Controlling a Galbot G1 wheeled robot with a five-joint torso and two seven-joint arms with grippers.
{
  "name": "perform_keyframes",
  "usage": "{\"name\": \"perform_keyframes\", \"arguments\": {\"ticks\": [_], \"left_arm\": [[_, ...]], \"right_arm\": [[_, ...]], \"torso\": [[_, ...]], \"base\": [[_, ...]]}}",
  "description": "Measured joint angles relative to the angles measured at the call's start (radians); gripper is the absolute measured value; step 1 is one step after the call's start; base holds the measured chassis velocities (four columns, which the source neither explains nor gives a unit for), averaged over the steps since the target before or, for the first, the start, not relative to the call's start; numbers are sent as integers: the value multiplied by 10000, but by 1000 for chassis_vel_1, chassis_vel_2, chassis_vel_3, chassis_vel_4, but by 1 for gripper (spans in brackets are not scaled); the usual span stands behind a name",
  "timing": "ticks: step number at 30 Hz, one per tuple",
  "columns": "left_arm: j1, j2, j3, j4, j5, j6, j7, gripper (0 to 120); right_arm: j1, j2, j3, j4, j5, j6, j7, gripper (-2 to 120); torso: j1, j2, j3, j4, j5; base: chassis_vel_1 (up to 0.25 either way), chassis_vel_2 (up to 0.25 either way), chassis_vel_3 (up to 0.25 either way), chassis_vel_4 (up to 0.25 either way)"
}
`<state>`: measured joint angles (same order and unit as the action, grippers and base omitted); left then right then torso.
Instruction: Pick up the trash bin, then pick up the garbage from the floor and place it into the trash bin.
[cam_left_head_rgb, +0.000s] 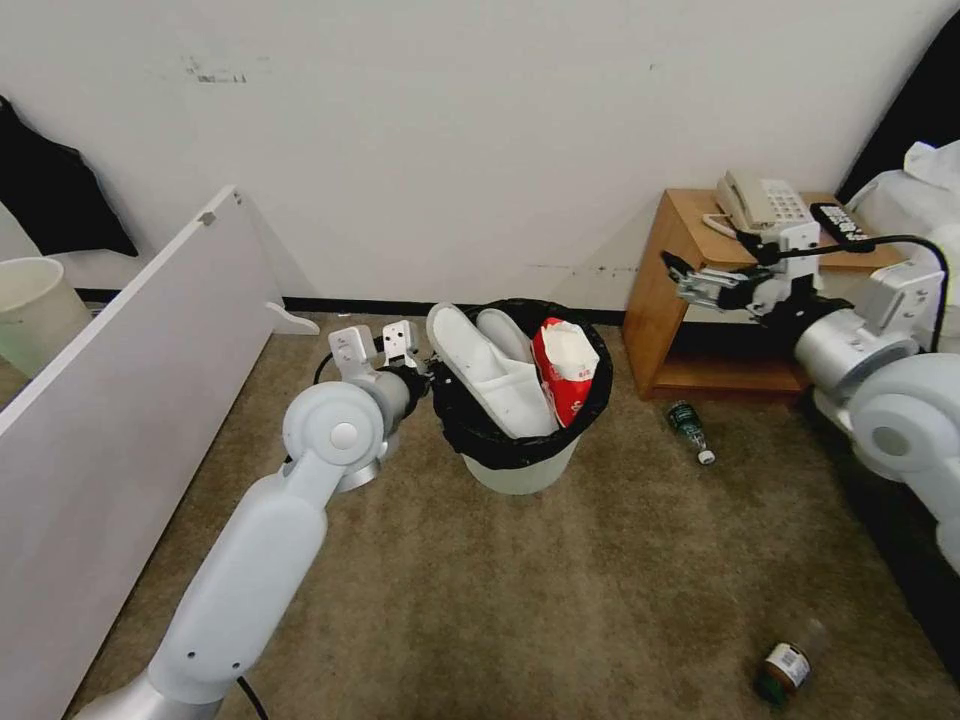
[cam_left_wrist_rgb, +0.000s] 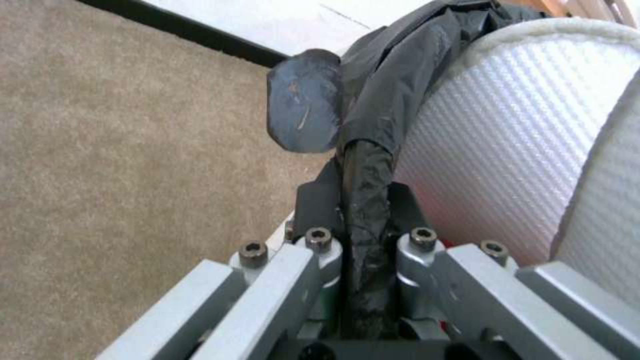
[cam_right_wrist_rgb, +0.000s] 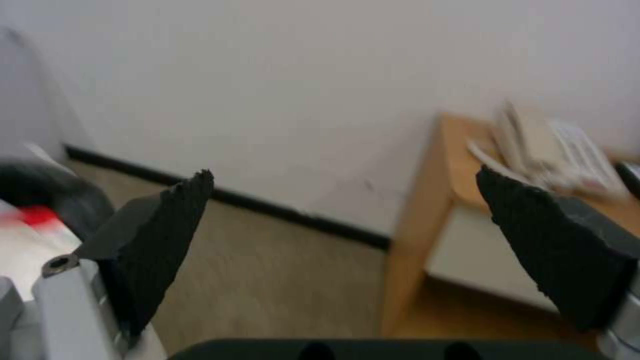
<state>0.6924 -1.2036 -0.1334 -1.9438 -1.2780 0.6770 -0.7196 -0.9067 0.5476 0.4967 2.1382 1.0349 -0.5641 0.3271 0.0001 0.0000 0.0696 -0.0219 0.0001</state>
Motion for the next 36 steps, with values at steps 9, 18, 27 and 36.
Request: {"name": "perform_keyframes", "arguments": {"ticks": [9, 18, 27, 36], "left_arm": [[184, 306, -146, -274, -95, -21, -83, 4], [302, 396, -208, -392, -117, -24, -93, 4], [287, 447, -266, -400, -183, -26, -94, 4], [303, 476, -317, -364, -212, -26, -71, 4]], "right_arm": [[-498, -254, 172, 492, 2177, -1794, 2098, 100], [-1632, -1034, 914, 366, 2460, -1824, 2246, 100], [-4275, -2149, 2618, 112, 2651, -1771, 2191, 100], [-6187, -2374, 3267, -486, 2471, -1740, 2161, 100]], "torso": [[0, 0, 0, 3, -1], [0, 0, 1, 2, 2], [0, 0, 0, 2, 1], [0, 0, 0, 3, 1]], "base": [[0, 0, 0, 0], [0, 0, 0, 0], [0, 0, 0, 0], [0, 0, 0, 0]]}}
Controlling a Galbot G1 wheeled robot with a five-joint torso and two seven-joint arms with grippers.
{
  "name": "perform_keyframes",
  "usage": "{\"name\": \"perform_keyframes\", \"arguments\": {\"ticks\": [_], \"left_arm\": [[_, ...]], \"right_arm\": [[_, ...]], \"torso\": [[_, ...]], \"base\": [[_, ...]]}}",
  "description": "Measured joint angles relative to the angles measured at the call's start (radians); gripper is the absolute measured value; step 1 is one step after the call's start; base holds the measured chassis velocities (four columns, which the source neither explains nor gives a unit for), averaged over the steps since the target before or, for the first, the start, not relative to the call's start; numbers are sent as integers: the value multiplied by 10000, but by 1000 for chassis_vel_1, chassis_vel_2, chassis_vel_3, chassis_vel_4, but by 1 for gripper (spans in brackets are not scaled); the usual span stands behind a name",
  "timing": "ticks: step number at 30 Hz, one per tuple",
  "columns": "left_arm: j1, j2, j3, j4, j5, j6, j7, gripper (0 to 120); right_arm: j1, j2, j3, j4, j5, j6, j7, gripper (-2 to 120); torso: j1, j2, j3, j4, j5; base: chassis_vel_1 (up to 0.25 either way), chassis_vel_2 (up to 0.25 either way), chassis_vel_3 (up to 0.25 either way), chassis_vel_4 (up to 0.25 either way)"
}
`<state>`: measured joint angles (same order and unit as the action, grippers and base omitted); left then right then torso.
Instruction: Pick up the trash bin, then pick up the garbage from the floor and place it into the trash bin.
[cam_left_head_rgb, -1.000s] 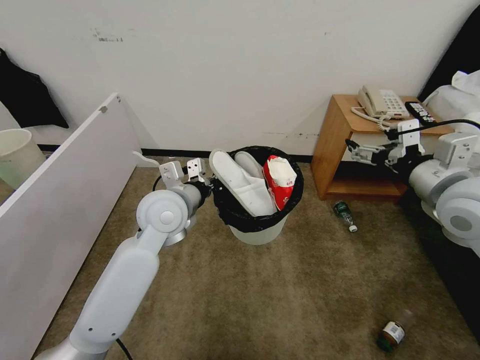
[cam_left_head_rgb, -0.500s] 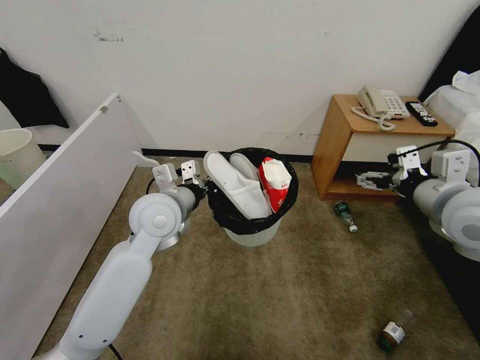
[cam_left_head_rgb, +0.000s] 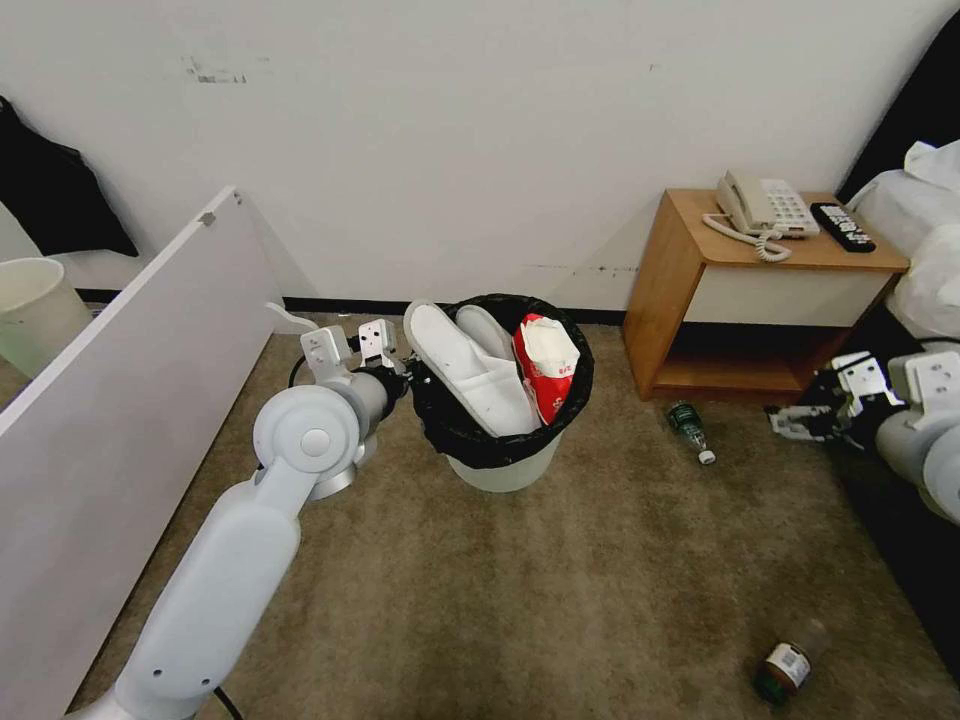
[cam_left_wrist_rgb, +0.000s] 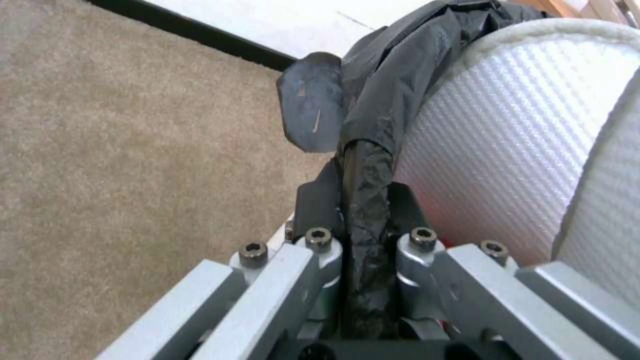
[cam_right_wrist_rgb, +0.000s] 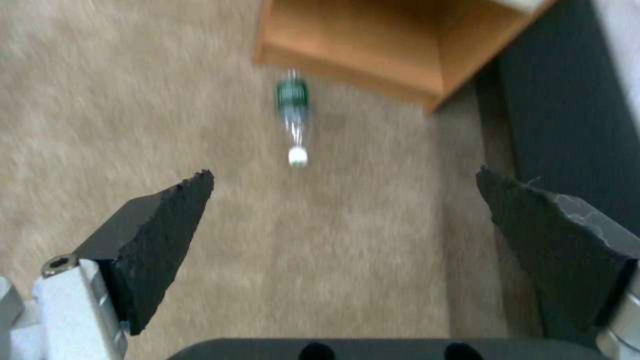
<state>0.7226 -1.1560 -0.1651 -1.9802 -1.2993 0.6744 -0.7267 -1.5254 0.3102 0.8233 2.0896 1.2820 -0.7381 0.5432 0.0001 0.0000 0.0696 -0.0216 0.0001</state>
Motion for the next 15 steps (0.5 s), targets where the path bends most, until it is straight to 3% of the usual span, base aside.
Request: {"name": "perform_keyframes", "arguments": {"ticks": [15], "left_arm": [[99, 121, -23, -111, -65, 0, -41, 4]], "right_arm": [[-986, 1027, -109, -192, 59, 274, -244, 100]], "torso": [[0, 0, 0, -1, -1]], "base": [[0, 0, 0, 0]]}}
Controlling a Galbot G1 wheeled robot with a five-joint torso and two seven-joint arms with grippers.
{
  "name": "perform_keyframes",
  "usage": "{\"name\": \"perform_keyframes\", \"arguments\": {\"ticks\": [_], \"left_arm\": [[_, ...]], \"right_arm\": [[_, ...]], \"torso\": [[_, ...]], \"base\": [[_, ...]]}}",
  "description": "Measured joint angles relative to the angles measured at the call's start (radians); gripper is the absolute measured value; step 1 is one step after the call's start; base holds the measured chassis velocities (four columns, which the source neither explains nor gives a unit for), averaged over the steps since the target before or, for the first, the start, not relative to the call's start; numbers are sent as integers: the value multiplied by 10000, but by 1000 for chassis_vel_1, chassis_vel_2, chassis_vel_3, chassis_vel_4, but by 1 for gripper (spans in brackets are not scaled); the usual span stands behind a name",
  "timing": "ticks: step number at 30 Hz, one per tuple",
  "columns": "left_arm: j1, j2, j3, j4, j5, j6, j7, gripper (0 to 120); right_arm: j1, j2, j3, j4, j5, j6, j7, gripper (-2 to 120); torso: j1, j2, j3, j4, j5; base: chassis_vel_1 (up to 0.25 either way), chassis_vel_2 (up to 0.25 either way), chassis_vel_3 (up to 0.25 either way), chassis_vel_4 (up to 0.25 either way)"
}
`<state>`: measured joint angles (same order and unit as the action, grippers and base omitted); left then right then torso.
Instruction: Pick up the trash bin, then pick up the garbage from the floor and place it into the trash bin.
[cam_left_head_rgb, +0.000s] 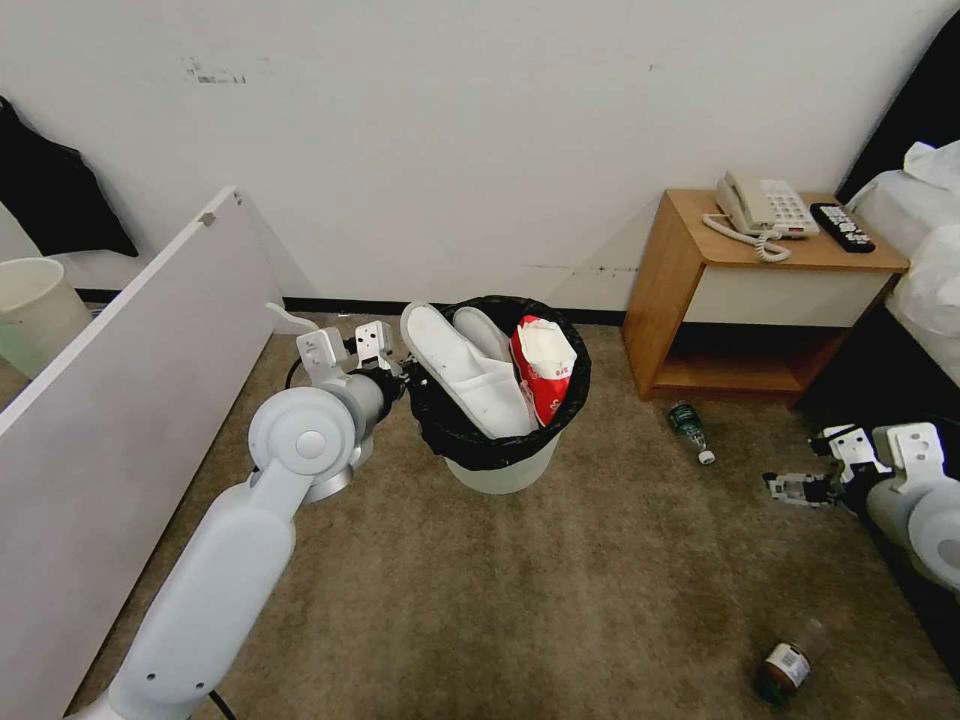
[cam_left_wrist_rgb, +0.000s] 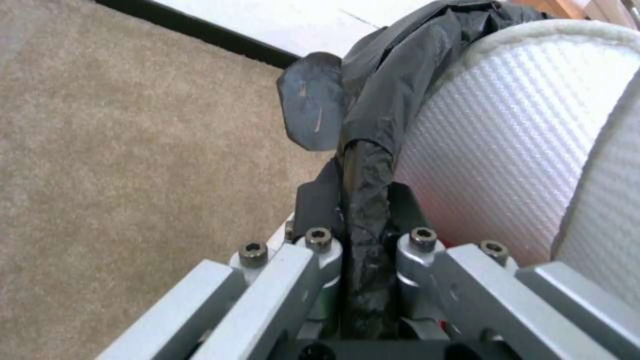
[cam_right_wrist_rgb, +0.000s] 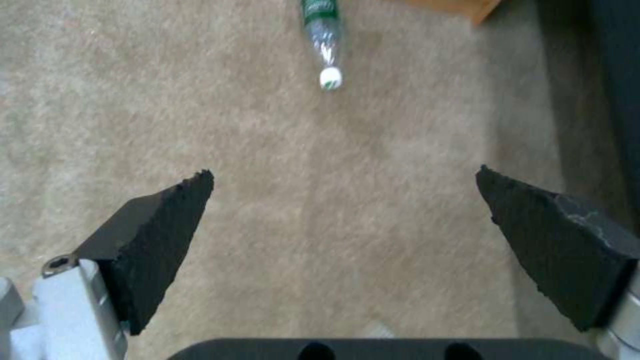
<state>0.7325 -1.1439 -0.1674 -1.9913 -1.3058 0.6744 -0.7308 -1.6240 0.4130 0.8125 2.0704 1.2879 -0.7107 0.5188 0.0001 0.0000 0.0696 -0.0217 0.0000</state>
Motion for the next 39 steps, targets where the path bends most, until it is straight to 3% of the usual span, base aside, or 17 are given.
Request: {"name": "perform_keyframes", "arguments": {"ticks": [18, 39], "left_arm": [[10, 58, -24, -31, -41, 4, -40, 4], [50, 107, -127, -119, -79, 6, -97, 4]], "right_arm": [[-884, 1144, 148, -493, -197, 398, -46, 100], [-360, 2618, -390, -1724, -791, 847, -362, 100]], "torso": [[0, 0, 0, -2, 0], [0, 1, 0, -1, -1]], "base": [[0, 0, 0, 0], [0, 0, 0, 0]]}}
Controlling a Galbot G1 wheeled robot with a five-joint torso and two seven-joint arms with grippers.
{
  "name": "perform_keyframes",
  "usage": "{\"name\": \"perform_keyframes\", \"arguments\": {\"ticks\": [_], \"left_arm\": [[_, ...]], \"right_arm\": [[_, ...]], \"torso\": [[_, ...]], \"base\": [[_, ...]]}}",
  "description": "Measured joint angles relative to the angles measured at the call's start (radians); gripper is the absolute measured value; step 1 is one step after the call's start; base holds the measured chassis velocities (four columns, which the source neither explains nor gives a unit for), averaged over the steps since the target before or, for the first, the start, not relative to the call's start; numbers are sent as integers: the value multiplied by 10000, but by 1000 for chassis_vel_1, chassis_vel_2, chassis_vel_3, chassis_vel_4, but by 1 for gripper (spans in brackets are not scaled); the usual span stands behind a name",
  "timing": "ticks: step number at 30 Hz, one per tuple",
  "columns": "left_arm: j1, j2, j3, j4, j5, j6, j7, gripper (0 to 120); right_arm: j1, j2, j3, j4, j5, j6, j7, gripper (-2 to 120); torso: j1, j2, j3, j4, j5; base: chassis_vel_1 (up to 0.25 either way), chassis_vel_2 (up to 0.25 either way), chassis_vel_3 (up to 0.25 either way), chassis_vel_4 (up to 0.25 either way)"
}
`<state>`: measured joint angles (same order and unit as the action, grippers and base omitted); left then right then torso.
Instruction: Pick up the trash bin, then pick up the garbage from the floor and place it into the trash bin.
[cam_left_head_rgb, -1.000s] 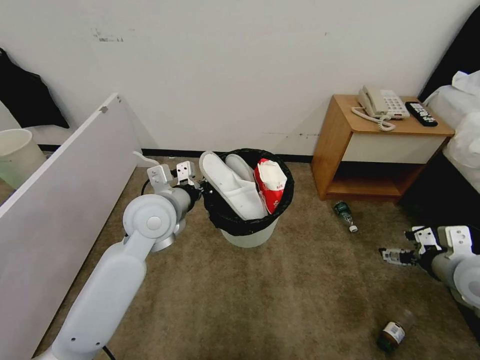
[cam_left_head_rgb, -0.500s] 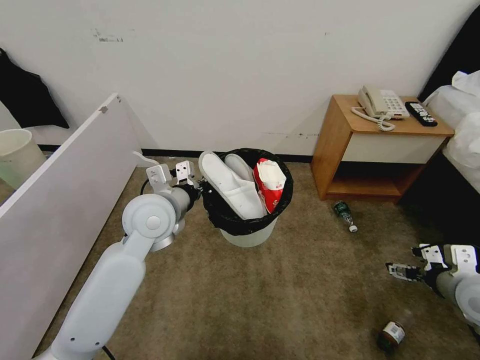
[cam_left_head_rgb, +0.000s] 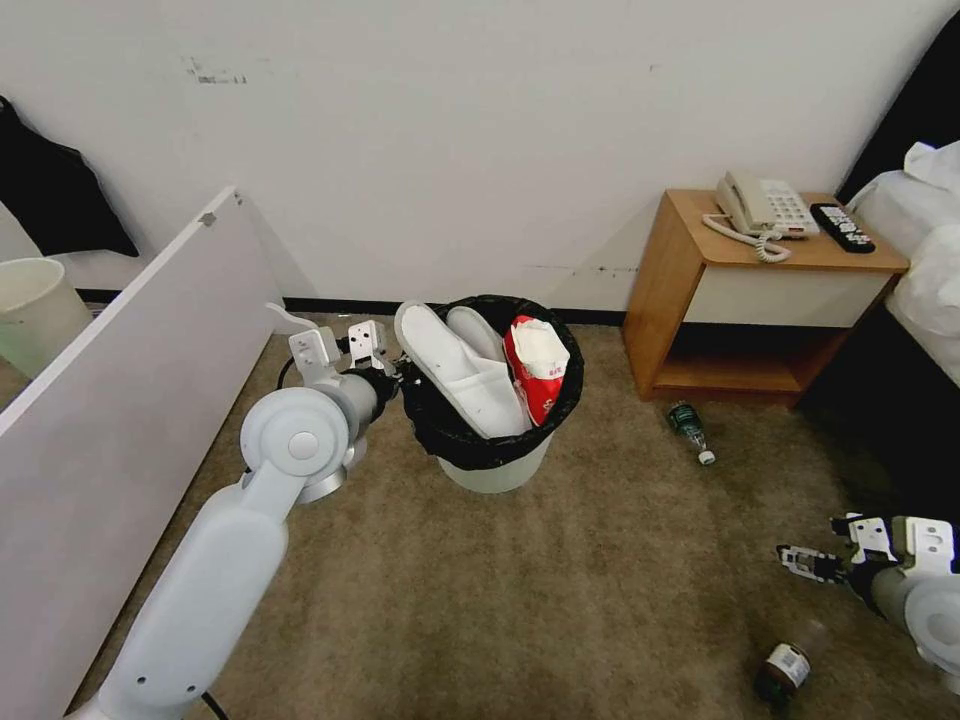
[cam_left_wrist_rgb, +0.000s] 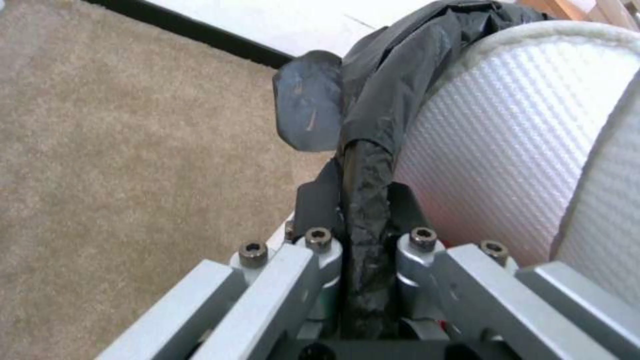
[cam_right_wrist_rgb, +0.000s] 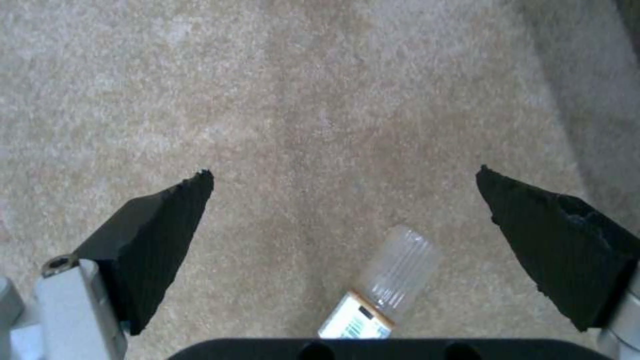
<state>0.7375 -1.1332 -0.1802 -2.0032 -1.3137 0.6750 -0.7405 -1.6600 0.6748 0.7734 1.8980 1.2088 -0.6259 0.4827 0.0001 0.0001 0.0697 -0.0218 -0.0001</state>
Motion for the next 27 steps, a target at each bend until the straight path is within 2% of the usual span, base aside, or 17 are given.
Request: {"name": "perform_keyframes", "arguments": {"ticks": [7, 27], "left_arm": [[-12, 66, -86, -12, -77, 1, -17, 4], [-20, 54, -93, 20, -86, 6, -32, 4]], "right_arm": [[-72, 532, -11, -444, -401, 183, -218, 100], [-179, 828, 81, -1124, -454, 101, -434, 100]], "torso": [[0, -1, 0, 0, 1], [0, -1, 0, 0, 1]], "base": [[0, 0, 0, 0], [0, 0, 0, 0]]}}
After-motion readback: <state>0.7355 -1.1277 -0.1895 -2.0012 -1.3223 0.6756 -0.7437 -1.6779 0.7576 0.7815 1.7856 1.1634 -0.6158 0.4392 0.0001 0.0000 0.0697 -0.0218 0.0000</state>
